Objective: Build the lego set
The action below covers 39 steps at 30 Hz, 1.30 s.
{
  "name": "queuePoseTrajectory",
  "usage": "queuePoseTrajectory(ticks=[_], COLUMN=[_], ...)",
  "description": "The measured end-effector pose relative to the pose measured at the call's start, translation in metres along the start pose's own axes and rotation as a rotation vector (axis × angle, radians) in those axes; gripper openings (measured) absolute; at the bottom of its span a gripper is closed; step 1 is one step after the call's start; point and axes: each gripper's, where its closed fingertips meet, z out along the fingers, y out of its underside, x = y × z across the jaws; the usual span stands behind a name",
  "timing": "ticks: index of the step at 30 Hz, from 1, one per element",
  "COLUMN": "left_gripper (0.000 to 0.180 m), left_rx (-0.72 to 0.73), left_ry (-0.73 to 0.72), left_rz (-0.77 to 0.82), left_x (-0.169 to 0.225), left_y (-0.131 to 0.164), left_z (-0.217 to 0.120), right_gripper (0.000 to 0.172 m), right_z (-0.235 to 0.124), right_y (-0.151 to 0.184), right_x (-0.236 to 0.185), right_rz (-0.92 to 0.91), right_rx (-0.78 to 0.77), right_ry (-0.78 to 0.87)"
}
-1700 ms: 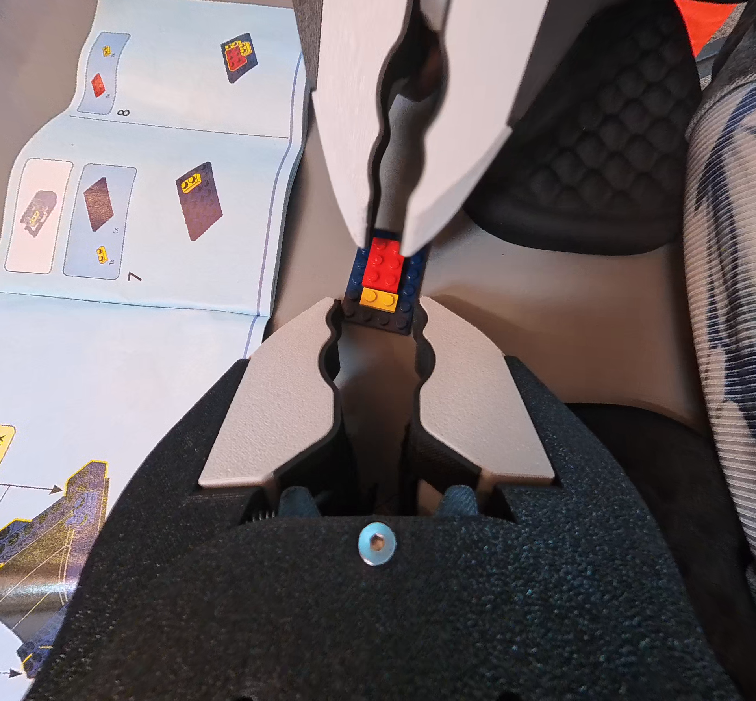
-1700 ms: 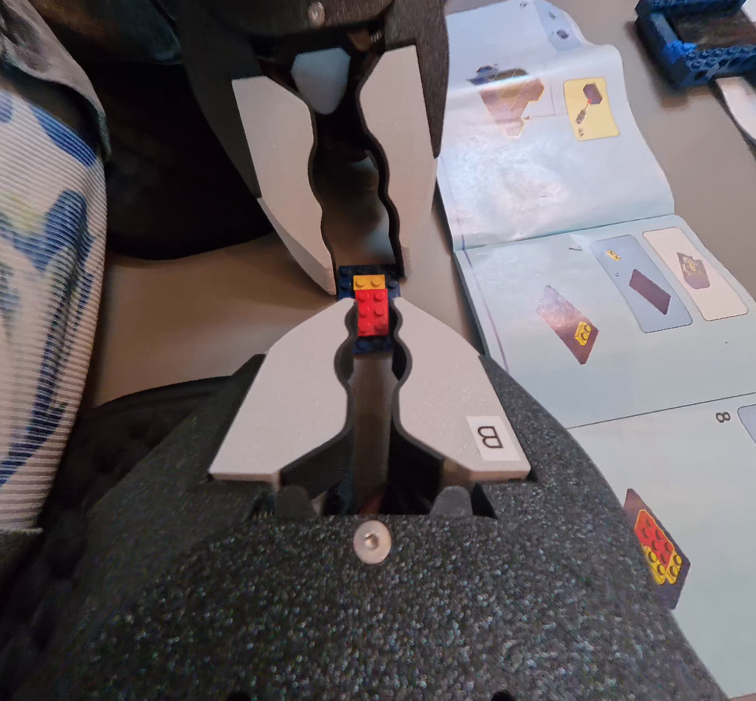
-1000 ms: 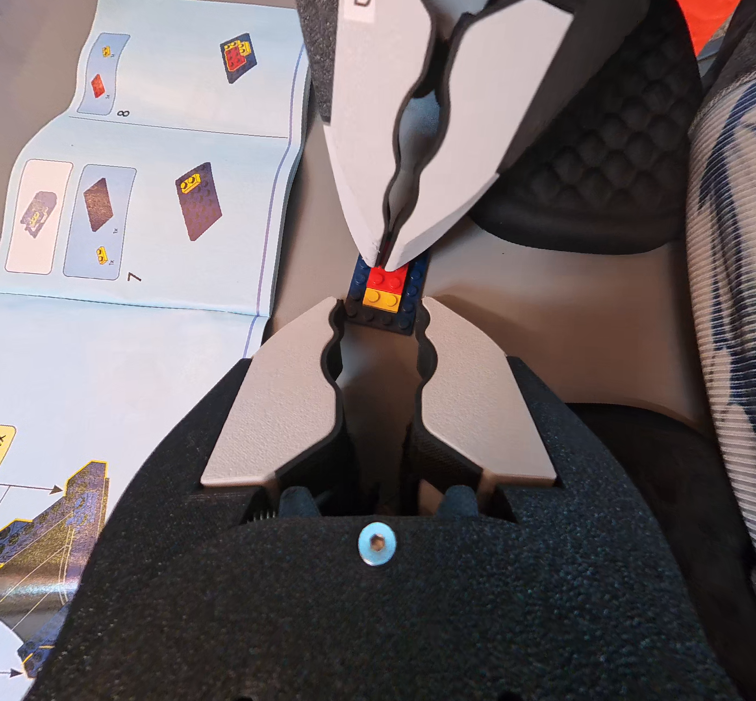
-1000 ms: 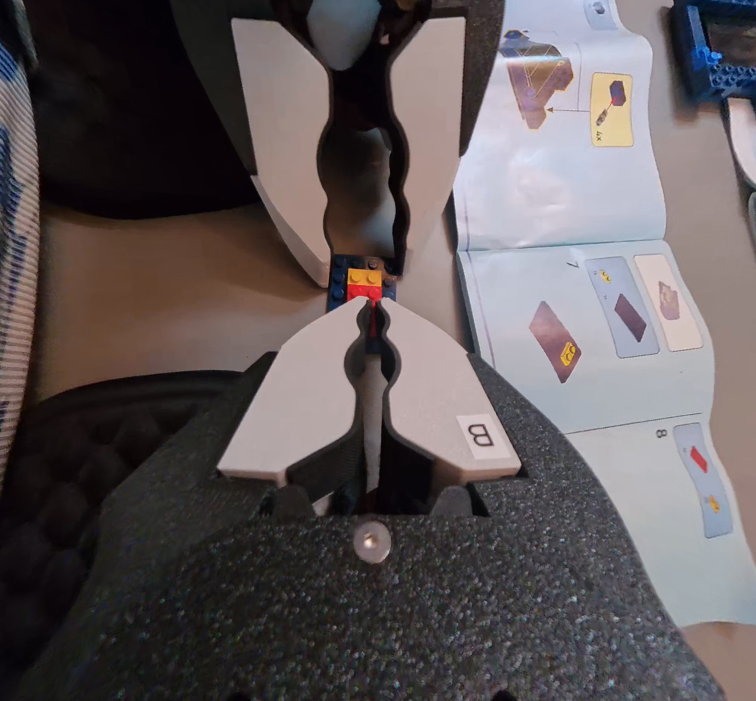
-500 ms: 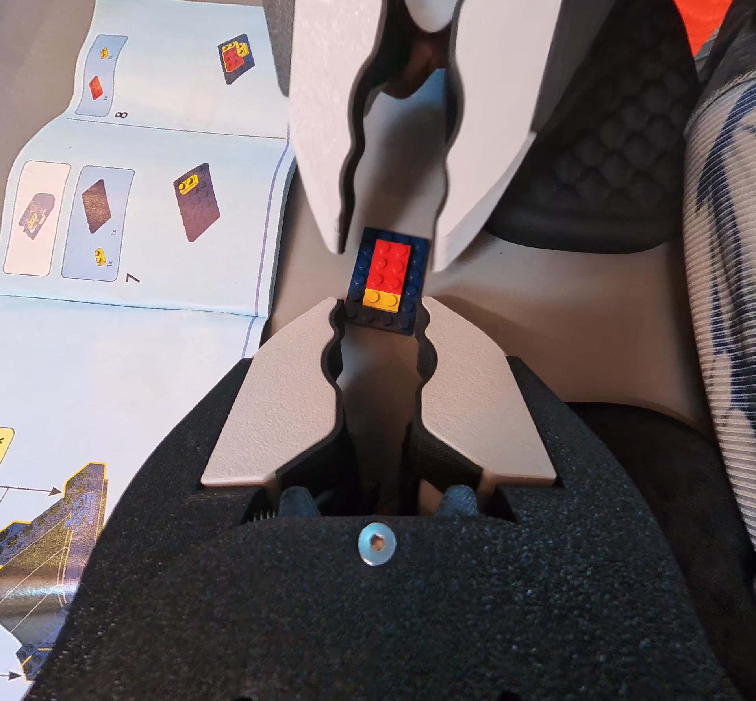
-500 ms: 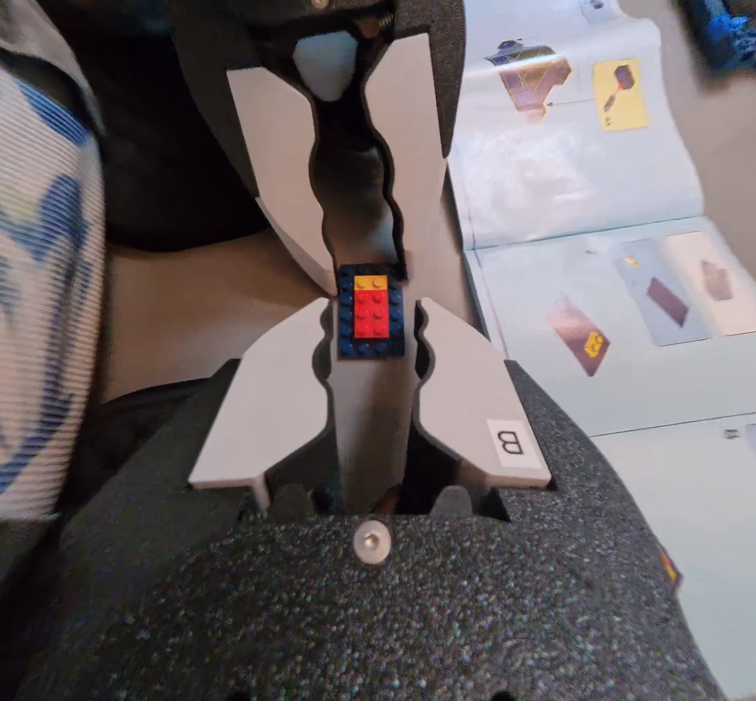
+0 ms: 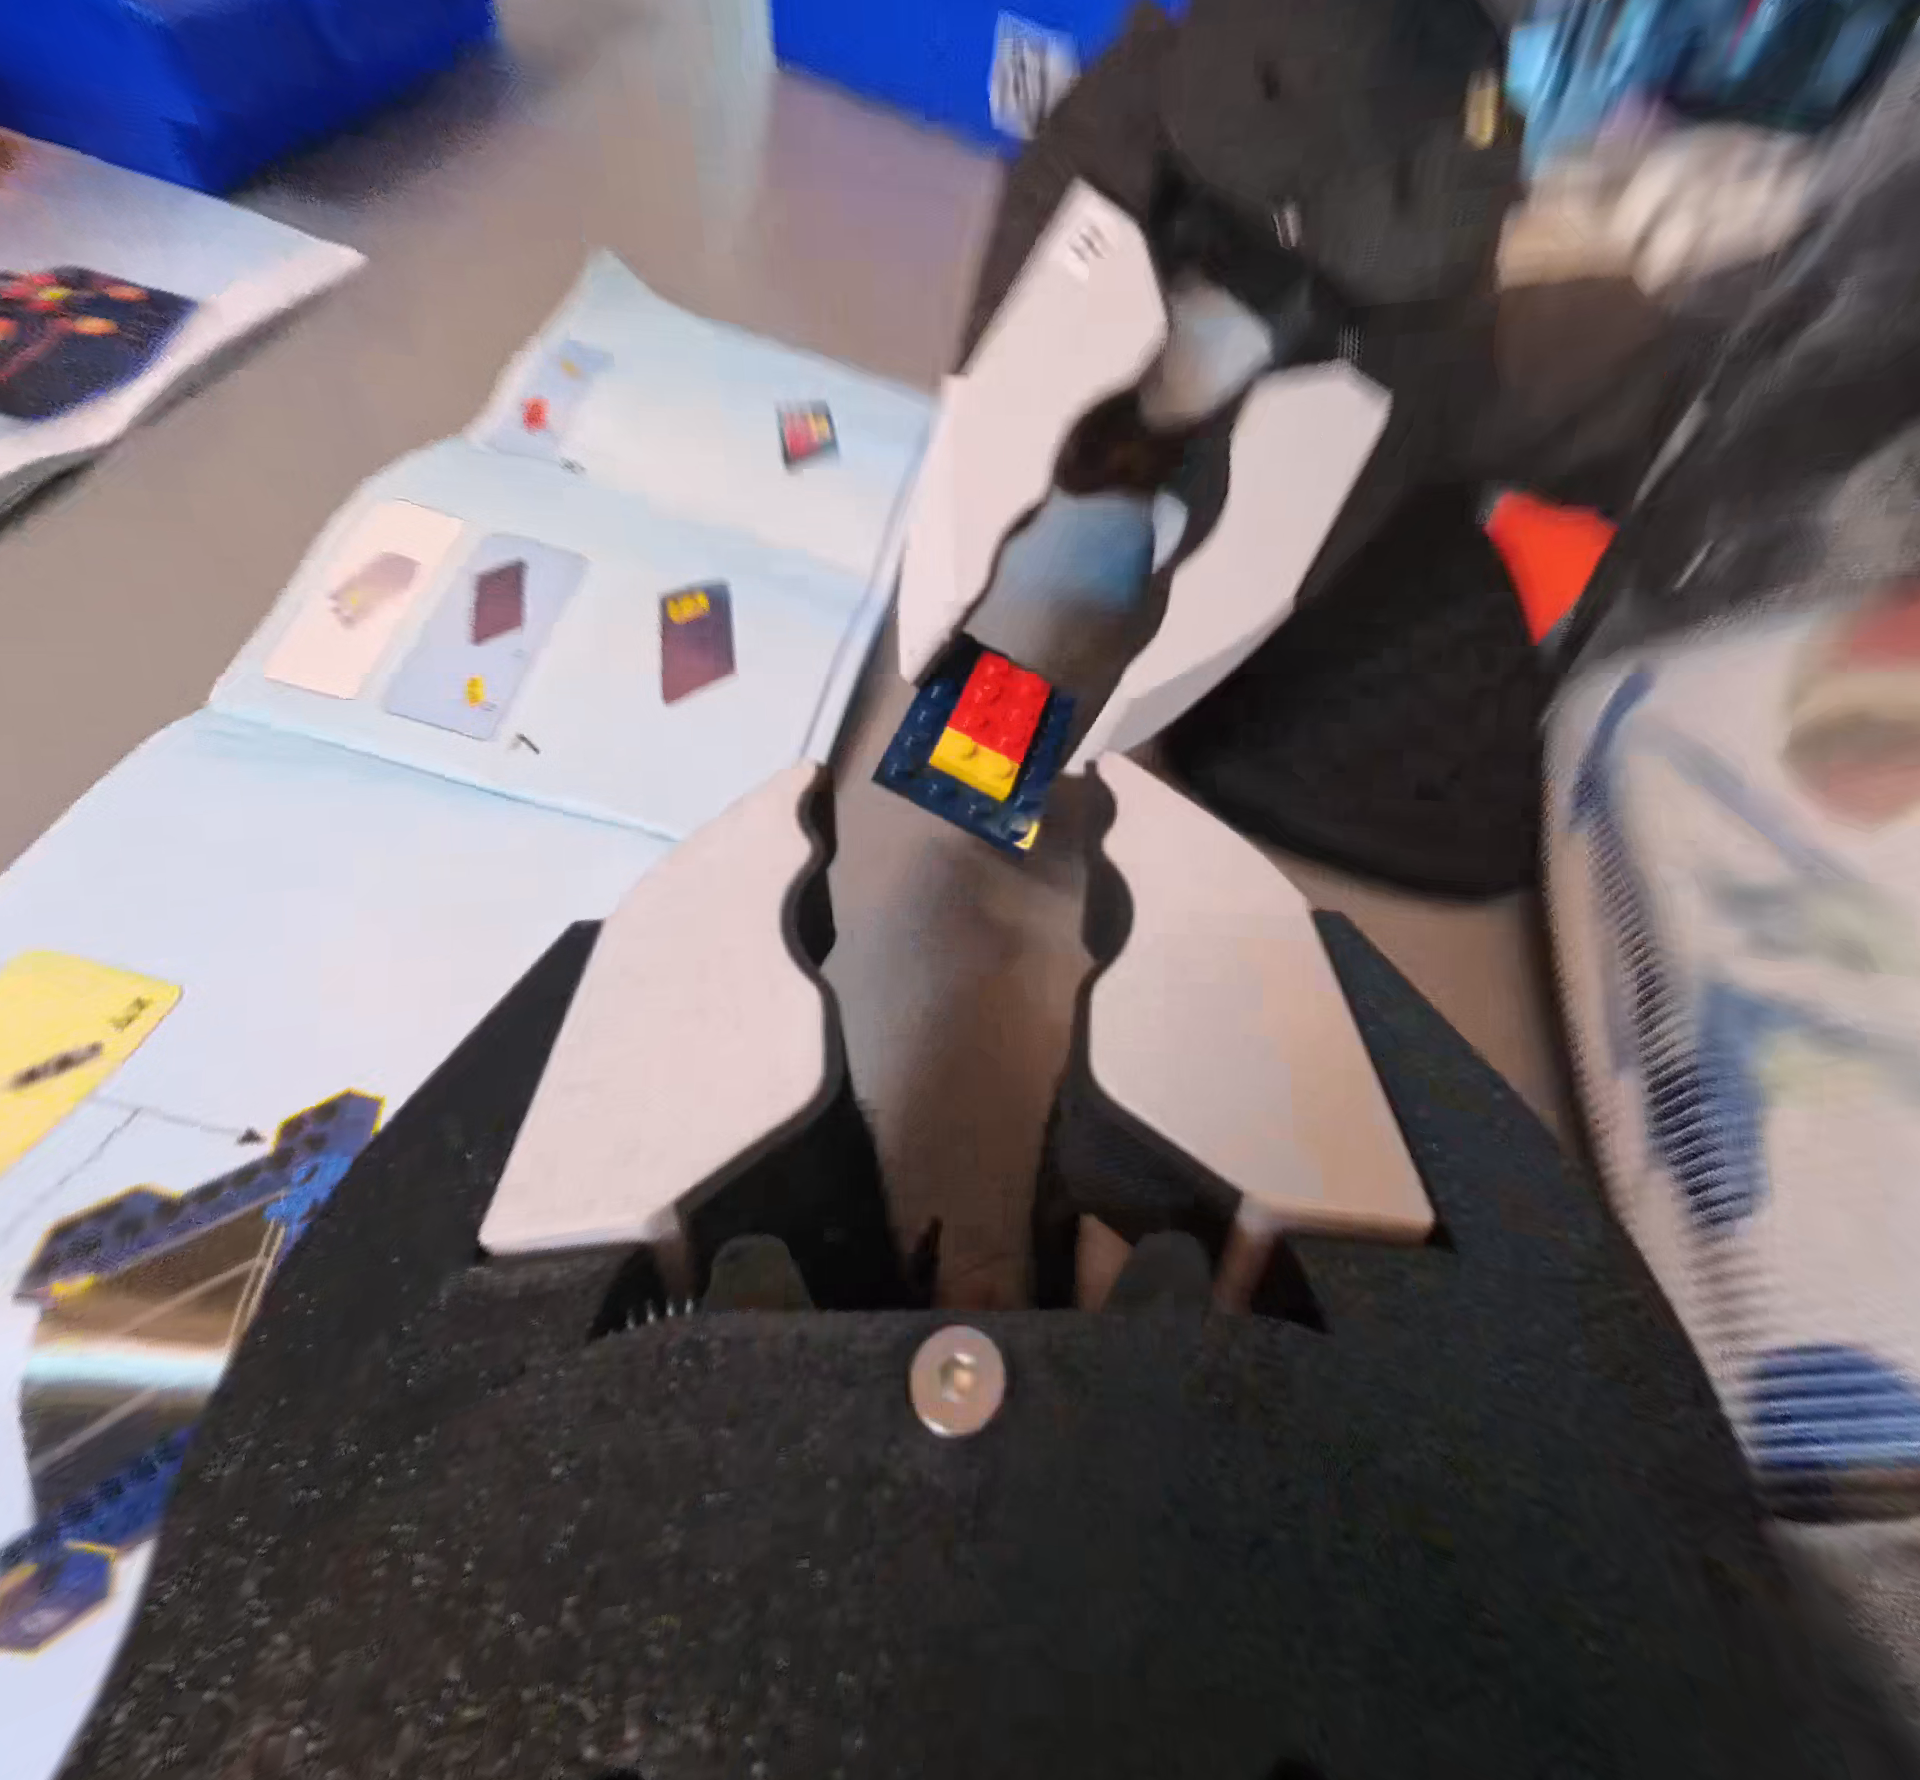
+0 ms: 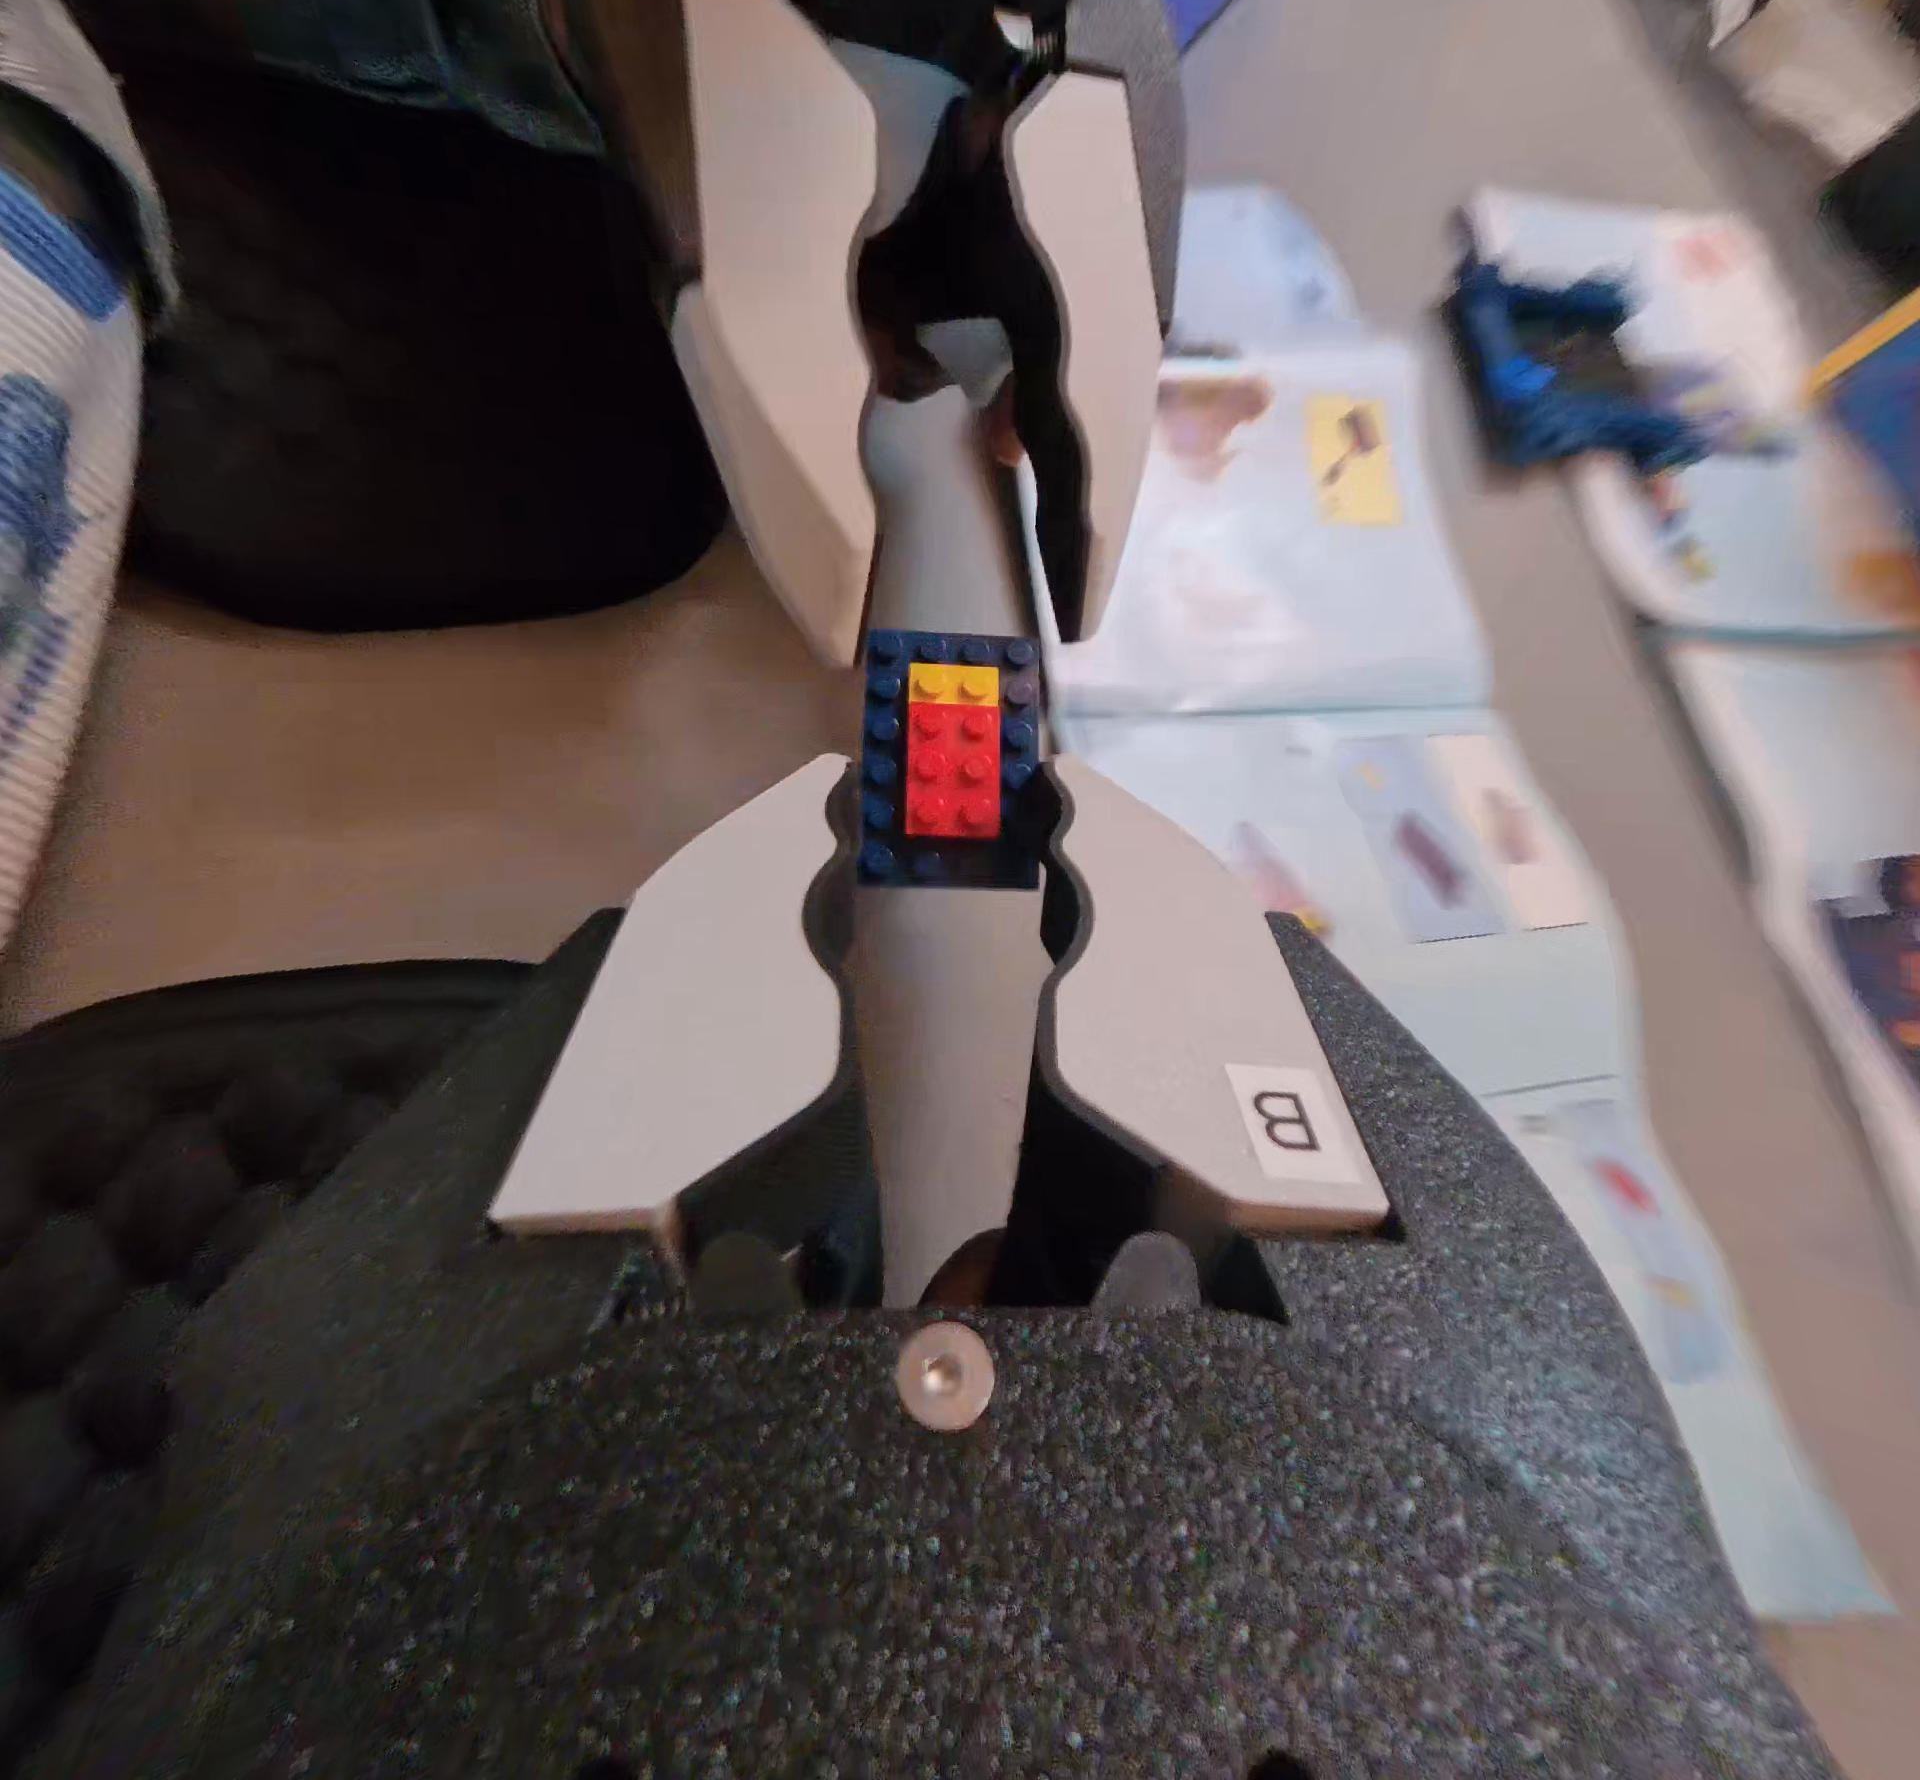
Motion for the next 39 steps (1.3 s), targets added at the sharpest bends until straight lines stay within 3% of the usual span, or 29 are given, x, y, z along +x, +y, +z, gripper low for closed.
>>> queuePoseTrajectory(ticks=[4, 7, 11, 13, 15, 17, 20, 24, 26, 39], left_gripper=[0.045, 0.038, 0.010, 0.009, 0.008, 0.008, 0.008, 0.008, 0.008, 0.009], left_rx=[0.265, 0.335, 0.383, 0.397, 0.457, 0.532, 0.571, 0.567, 0.565, 0.487], left_ry=[0.170, 0.294, 0.271, 0.255, 0.239, 0.233, 0.191, 0.173, 0.177, 0.072], left_rz=[-0.399, -0.499, -0.411, -0.353, -0.245, -0.155, -0.031, 0.022, 0.032, 0.167], left_x=[0.002, 0.017, 0.025, 0.027, 0.031, 0.036, 0.039, 0.041, 0.043, 0.040], left_y=[-0.038, -0.047, -0.055, -0.056, -0.062, -0.071, -0.077, -0.076, -0.076, -0.067], left_z=[-0.019, -0.016, -0.015, -0.019, -0.027, -0.038, -0.044, -0.044, -0.043, -0.036], right_gripper=[0.032, 0.032, 0.033, 0.032, 0.027, 0.039, 0.032, 0.023, 0.010, 0.008], right_z=[-0.019, -0.024, -0.025, -0.027, -0.037, -0.048, -0.055, -0.043, -0.041, -0.037], right_y=[-0.030, -0.047, -0.061, -0.069, -0.082, -0.091, -0.098, -0.096, -0.098, -0.089], right_x=[0.018, 0.017, 0.010, 0.008, 0.008, 0.010, 0.010, 0.001, 0.000, -0.002], right_rz=[-0.240, -0.404, -0.499, -0.465, -0.254, 0.081, 0.411, 0.380, 0.355, 0.322], right_rx=[0.076, 0.081, 0.102, 0.152, 0.306, 0.468, 0.619, 0.594, 0.604, 0.629], right_ry=[0.189, 0.259, 0.276, 0.266, 0.180, -0.011, -0.264, -0.281, -0.265, -0.269])
